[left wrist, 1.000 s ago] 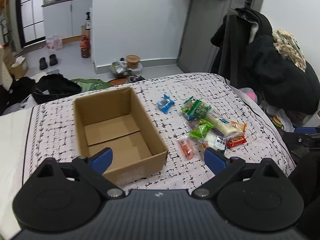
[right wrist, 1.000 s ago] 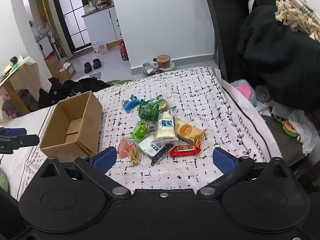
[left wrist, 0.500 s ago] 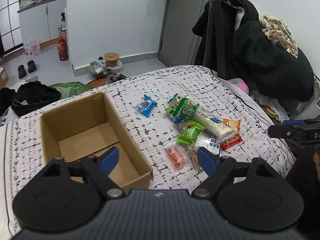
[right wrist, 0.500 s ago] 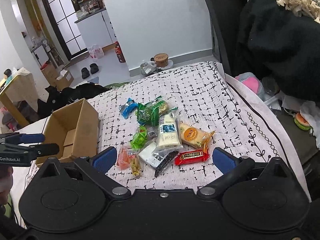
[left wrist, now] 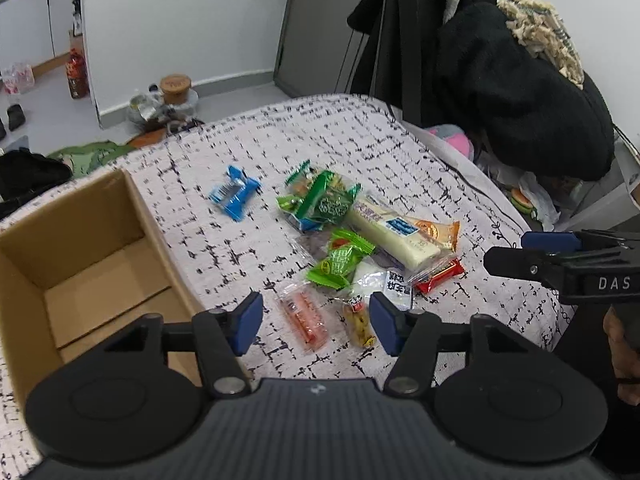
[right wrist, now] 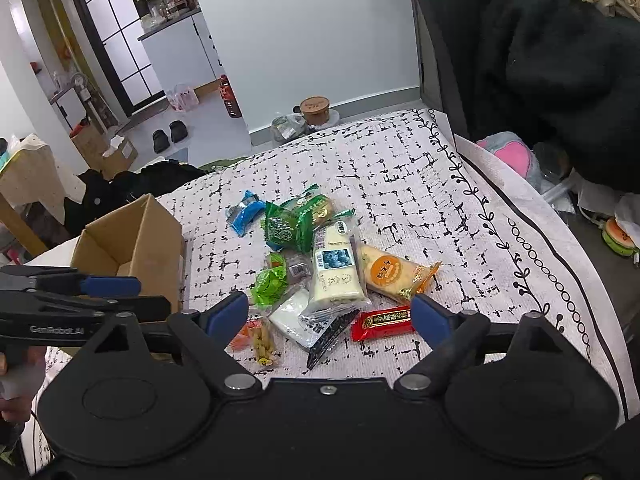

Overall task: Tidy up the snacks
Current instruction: 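Grasp the orange-red stick pack with the left gripper while the right grasps the cream cake bar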

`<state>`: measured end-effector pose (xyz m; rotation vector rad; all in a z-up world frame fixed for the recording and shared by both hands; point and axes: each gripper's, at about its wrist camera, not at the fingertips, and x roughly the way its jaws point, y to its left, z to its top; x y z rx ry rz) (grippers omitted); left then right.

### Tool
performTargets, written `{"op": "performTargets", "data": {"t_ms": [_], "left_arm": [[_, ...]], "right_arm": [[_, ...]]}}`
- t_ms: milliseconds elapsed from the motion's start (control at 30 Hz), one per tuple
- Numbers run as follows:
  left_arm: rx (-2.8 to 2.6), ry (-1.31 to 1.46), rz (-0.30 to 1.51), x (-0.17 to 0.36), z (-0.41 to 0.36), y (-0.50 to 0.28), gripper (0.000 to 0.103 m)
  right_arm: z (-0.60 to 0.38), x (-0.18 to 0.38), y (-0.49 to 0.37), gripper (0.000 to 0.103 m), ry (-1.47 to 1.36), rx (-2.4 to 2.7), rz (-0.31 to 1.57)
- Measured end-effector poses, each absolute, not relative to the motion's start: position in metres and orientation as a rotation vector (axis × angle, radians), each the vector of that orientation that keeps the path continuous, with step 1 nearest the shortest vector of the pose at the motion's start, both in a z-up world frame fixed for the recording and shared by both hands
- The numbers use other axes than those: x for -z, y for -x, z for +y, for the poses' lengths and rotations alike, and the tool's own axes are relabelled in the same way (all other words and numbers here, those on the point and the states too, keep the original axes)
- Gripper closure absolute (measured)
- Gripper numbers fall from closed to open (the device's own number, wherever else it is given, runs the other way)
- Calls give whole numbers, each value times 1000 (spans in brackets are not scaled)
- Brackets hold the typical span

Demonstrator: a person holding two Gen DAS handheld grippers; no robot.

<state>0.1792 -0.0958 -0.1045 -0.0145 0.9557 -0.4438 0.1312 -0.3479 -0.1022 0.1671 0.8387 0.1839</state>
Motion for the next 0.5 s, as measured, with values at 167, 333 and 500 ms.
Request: {"op": "performTargets", "data": {"t_ms": [167,333,500], "left_arm": [[413,34,996,118,-103,-195,53],[376,43,1032,130,-113,-206,60],[340,50,1067,143,-124,-213,63]], "right_arm": [[-351,112,-141,22,-178,-159,854],[-350,120,-150,24,-189,-161,858],[-344,130,-162,30,-187,-170,872]]}}
